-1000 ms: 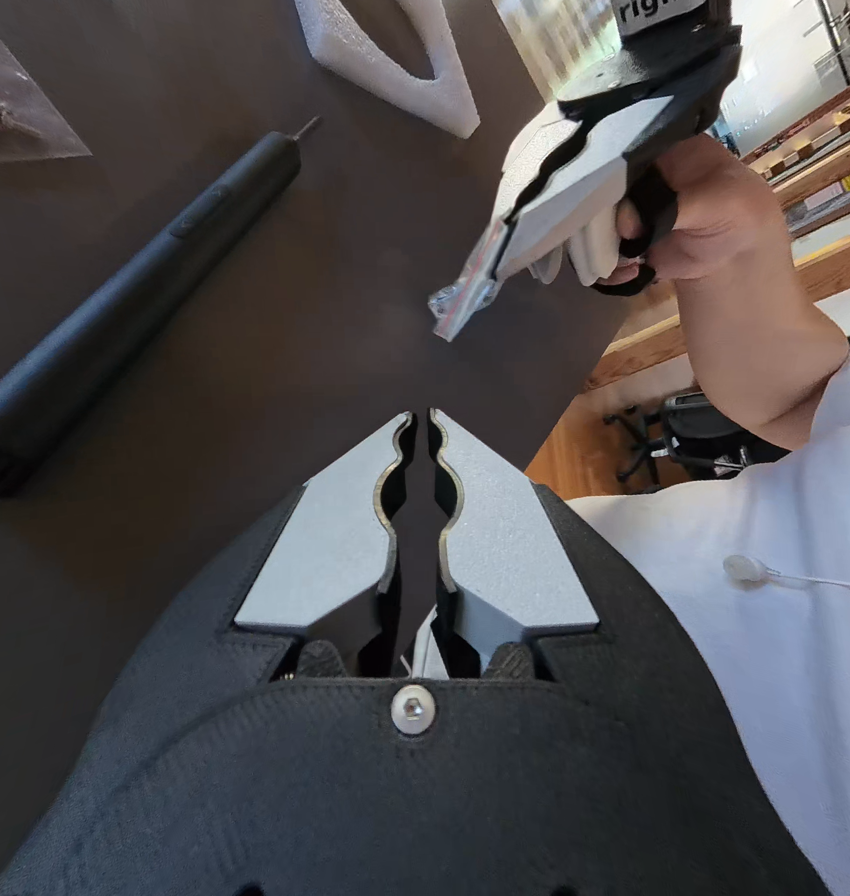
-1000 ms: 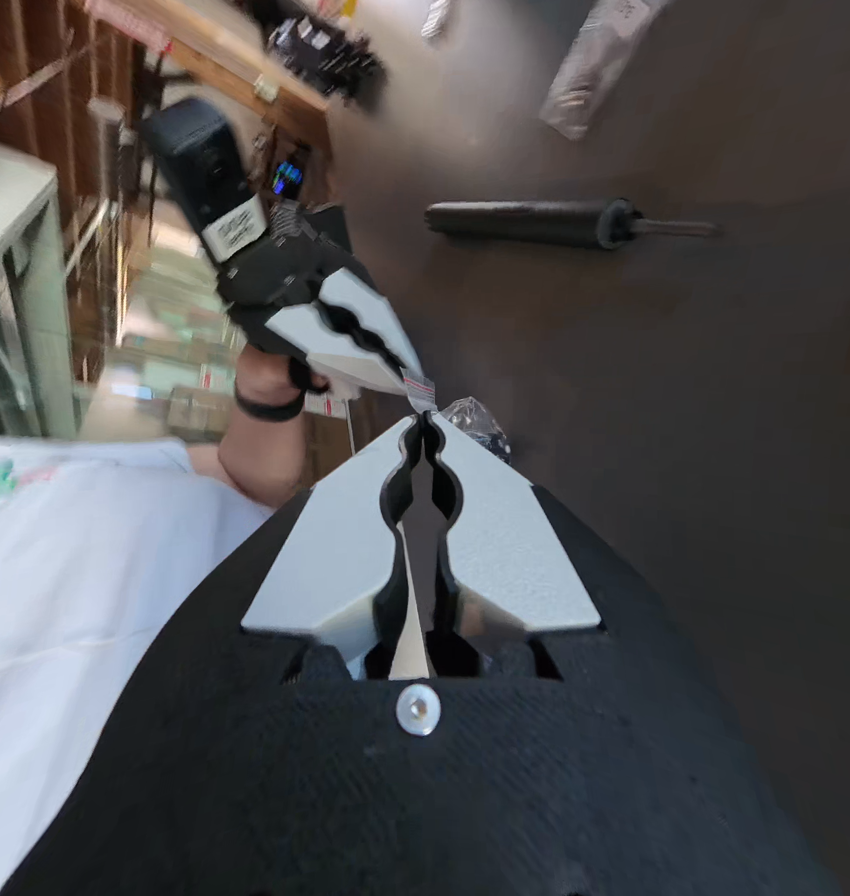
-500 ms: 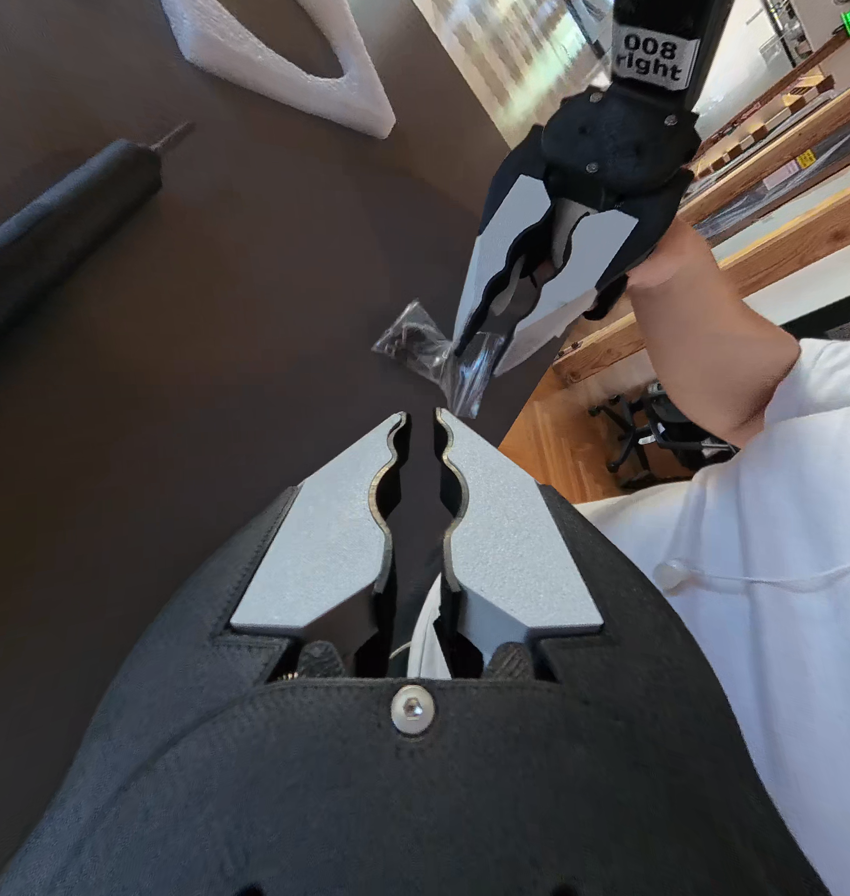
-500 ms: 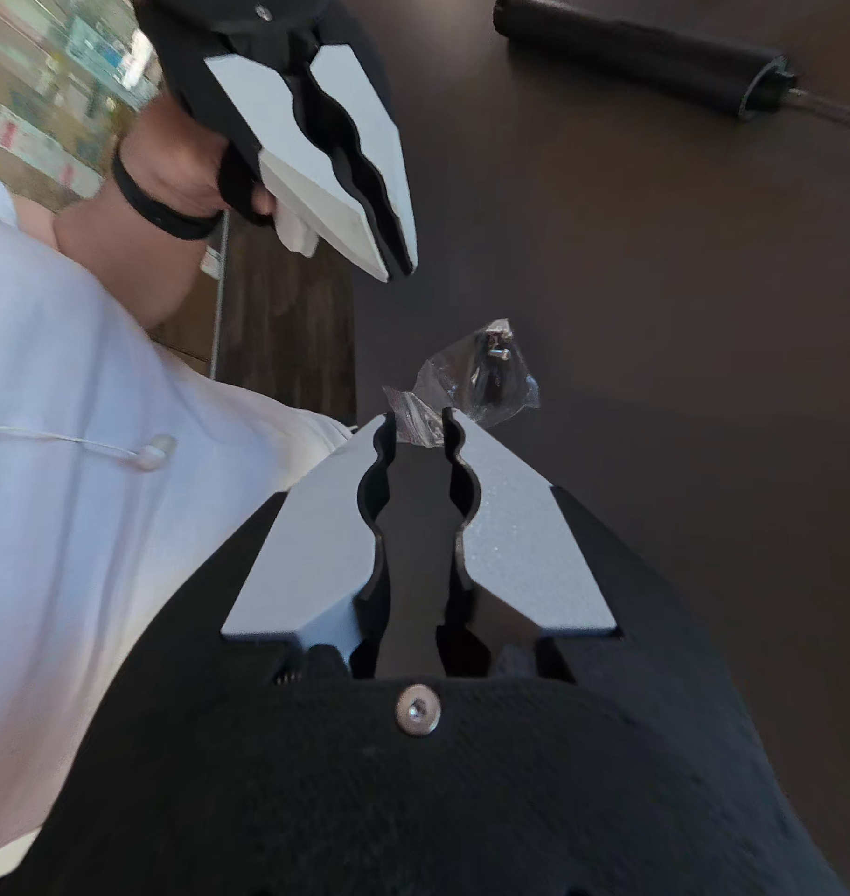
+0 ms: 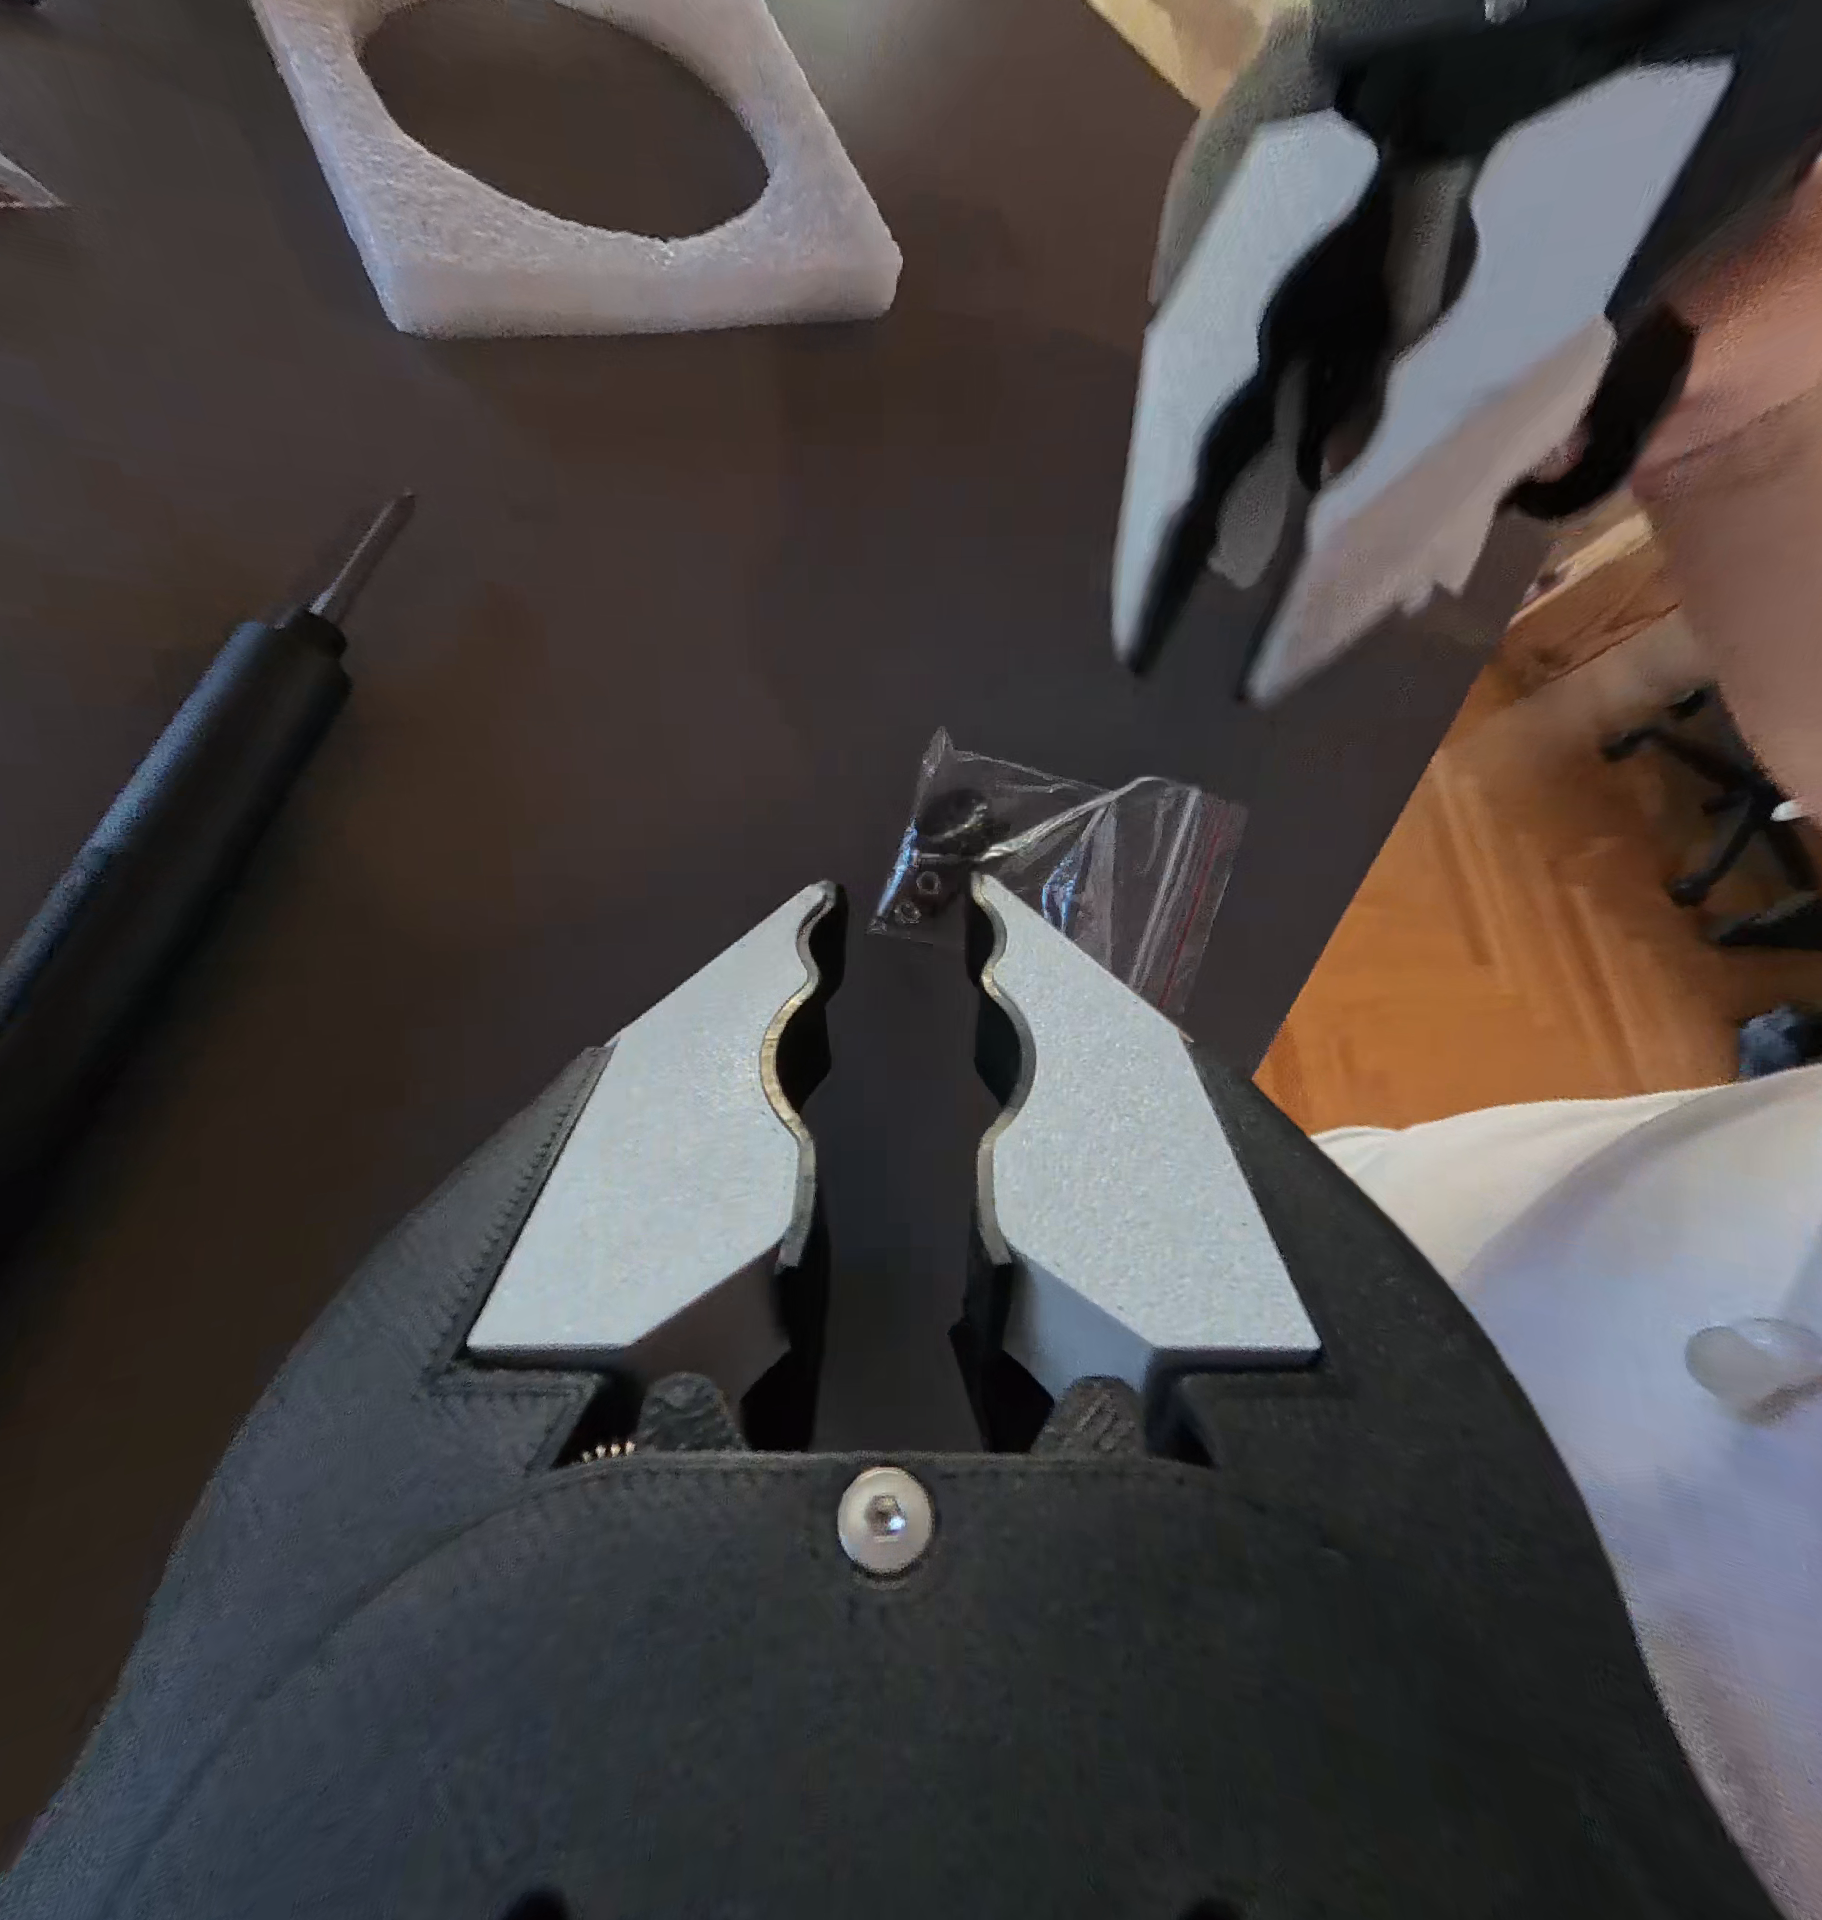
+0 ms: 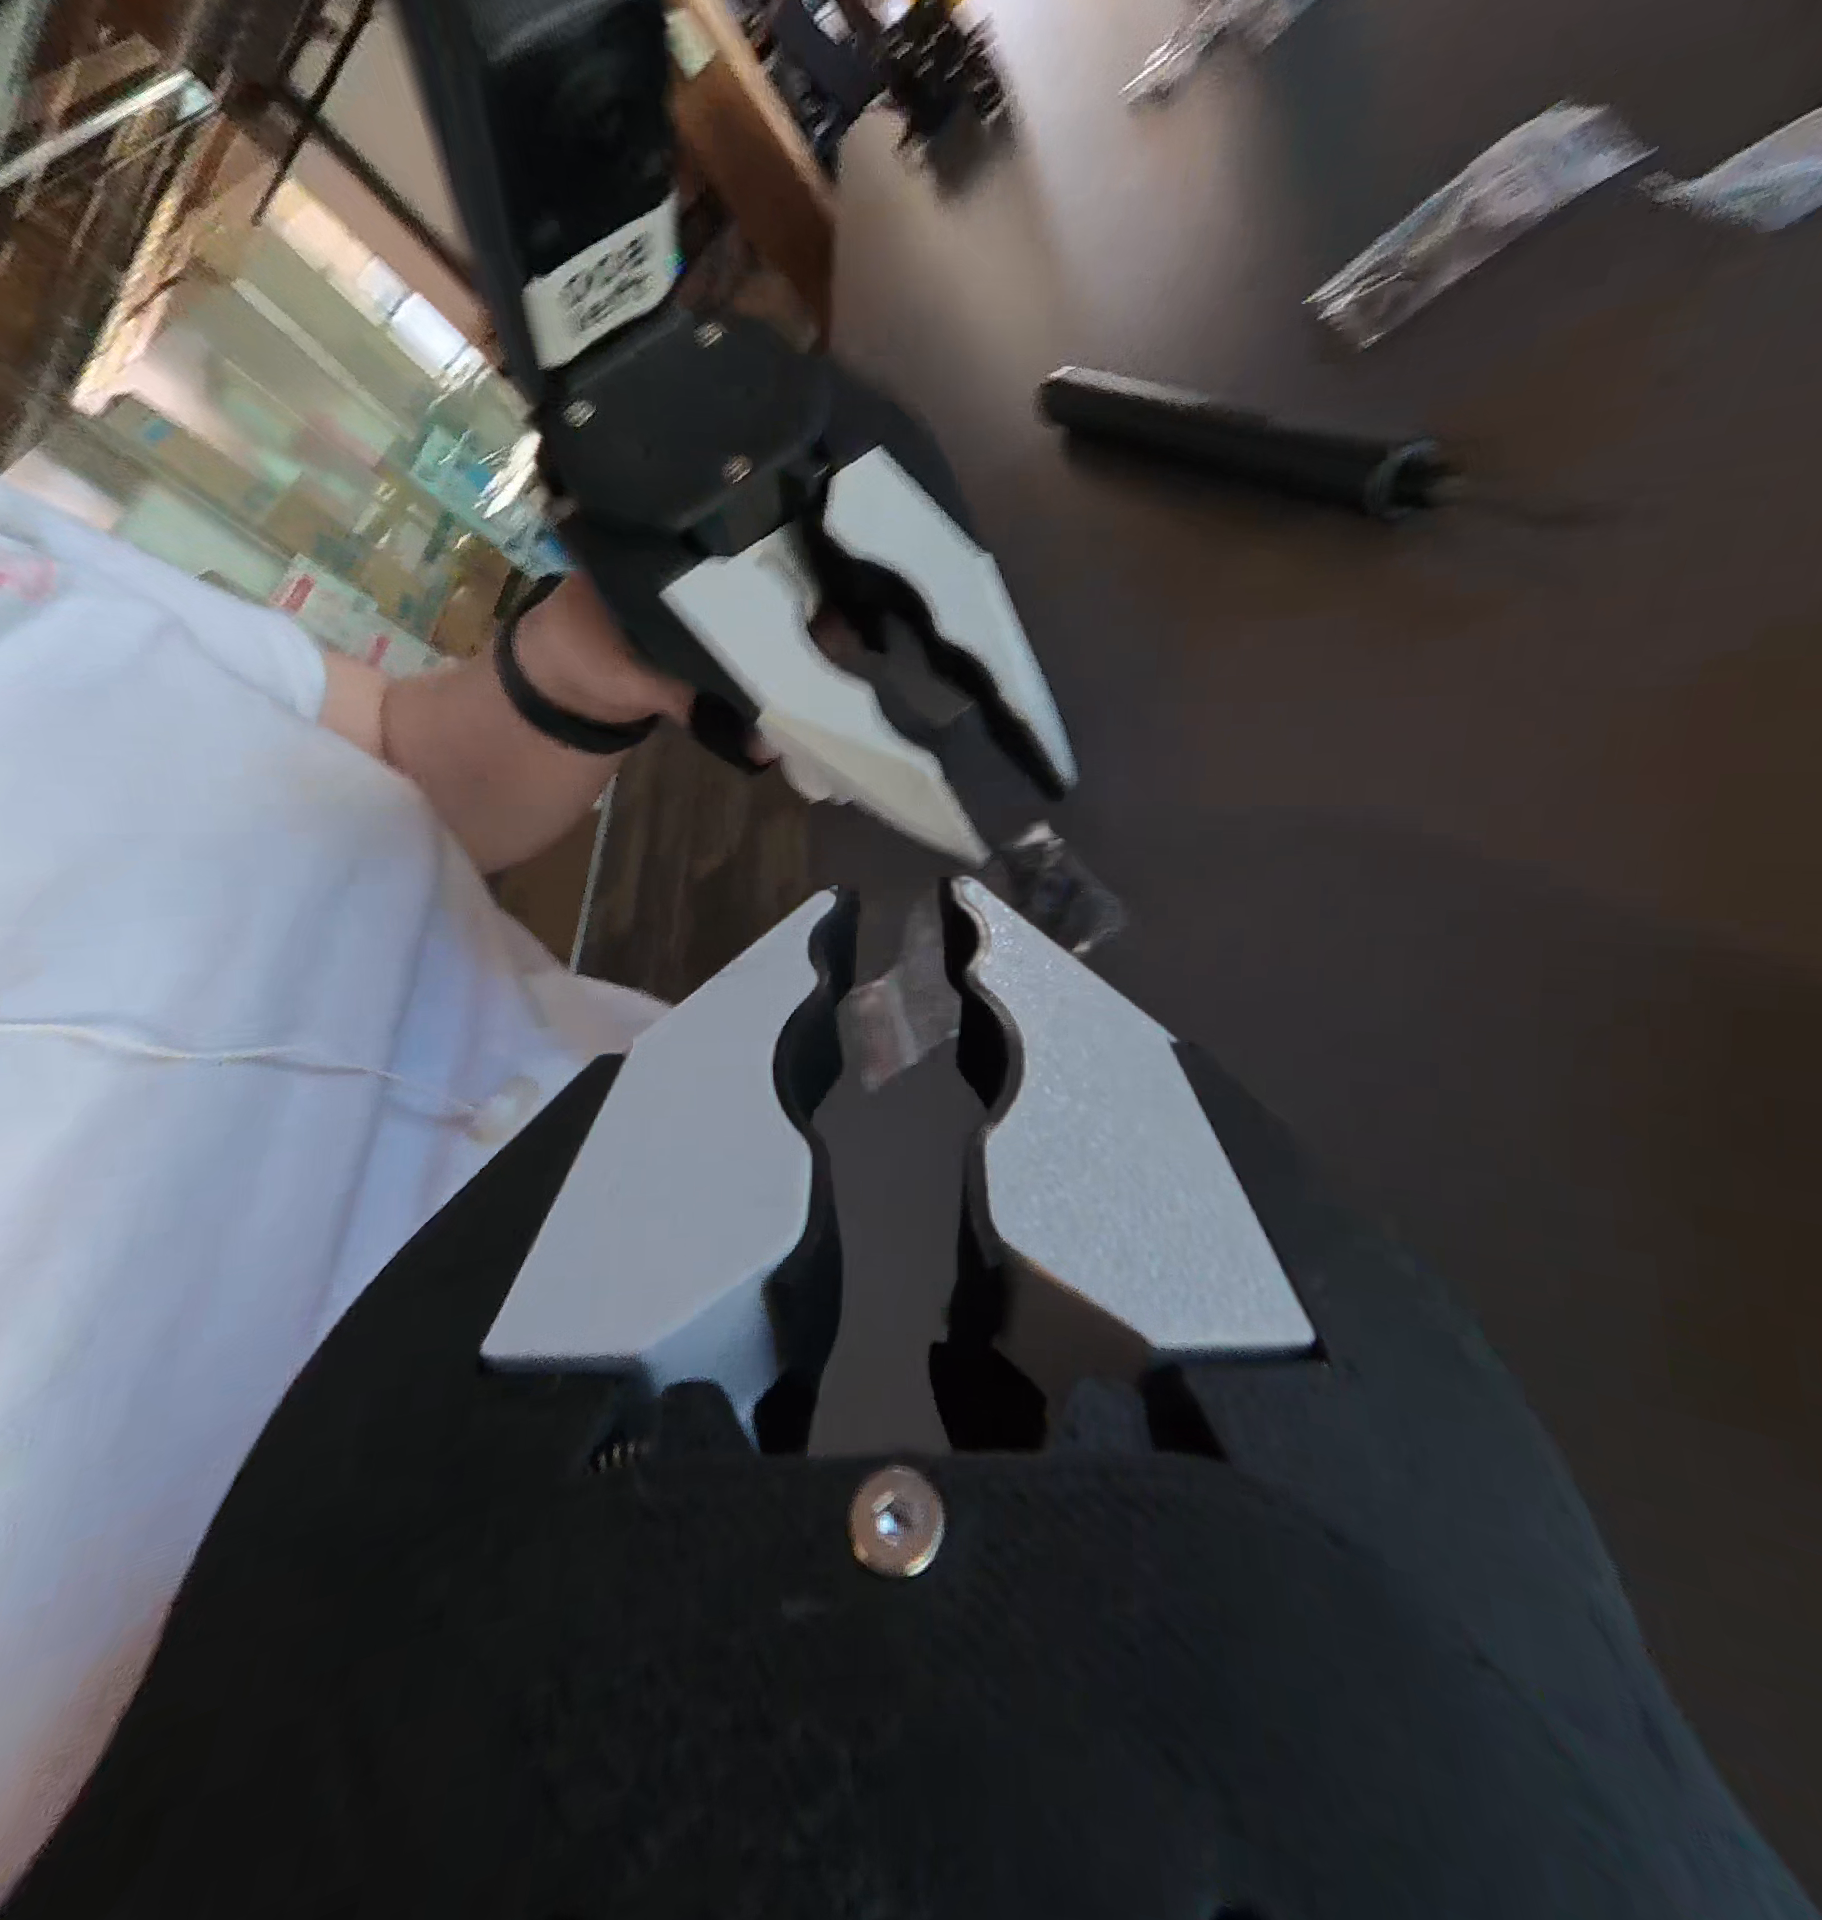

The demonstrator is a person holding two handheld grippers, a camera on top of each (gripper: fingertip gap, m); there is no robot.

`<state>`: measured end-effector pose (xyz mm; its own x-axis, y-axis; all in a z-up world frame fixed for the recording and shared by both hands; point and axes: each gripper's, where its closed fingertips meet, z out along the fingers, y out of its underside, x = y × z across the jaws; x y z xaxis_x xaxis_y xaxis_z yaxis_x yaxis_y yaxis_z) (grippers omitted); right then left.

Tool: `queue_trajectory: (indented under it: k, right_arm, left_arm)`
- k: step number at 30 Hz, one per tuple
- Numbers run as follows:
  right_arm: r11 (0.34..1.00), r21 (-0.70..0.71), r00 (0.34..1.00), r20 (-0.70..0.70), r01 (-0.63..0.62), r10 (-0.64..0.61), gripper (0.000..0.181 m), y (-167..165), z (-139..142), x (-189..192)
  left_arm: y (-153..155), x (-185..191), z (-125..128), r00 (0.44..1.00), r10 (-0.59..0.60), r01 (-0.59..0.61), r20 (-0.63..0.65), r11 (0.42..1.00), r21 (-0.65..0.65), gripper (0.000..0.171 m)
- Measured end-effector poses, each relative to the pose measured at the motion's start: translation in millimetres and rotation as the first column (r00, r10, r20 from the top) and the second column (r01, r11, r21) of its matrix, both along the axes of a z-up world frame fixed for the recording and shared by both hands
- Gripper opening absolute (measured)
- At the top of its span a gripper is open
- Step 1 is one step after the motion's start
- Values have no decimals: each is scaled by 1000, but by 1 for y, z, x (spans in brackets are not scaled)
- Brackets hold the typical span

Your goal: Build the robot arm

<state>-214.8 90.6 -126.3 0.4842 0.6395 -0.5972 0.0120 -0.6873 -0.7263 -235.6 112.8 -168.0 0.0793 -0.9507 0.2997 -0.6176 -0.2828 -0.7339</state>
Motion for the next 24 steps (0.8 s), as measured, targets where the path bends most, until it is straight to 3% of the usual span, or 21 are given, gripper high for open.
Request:
queue_trajectory:
  k: [2, 4, 9, 20, 24]
  right_arm:
    - [999, 11, 998, 29, 53, -53, 15, 11, -6, 5]
    - [1000, 20, 997, 70, 19, -20, 15, 10, -13, -3]
    - [994, 98, 943, 332, -42, 7, 17, 11, -42, -8]
    - [970, 208, 855, 518, -129, 3, 14, 11, -46, -2]
    - [973, 197, 873, 487, -120, 9, 12, 10, -46, -1]
  left_arm:
    - [-1, 1, -2, 1000, -14, 14, -10, 999, 46, 24]
    - [-2, 2, -2, 1000, -18, 19, -13, 996, 83, 25]
    - [-3, 3, -3, 1000, -13, 14, -9, 991, 131, 26]
    - [-4, 2, -5, 1000, -13, 18, -22, 973, 230, 25]
    - [-2, 1, -5, 999, -23, 29, -27, 972, 232, 20]
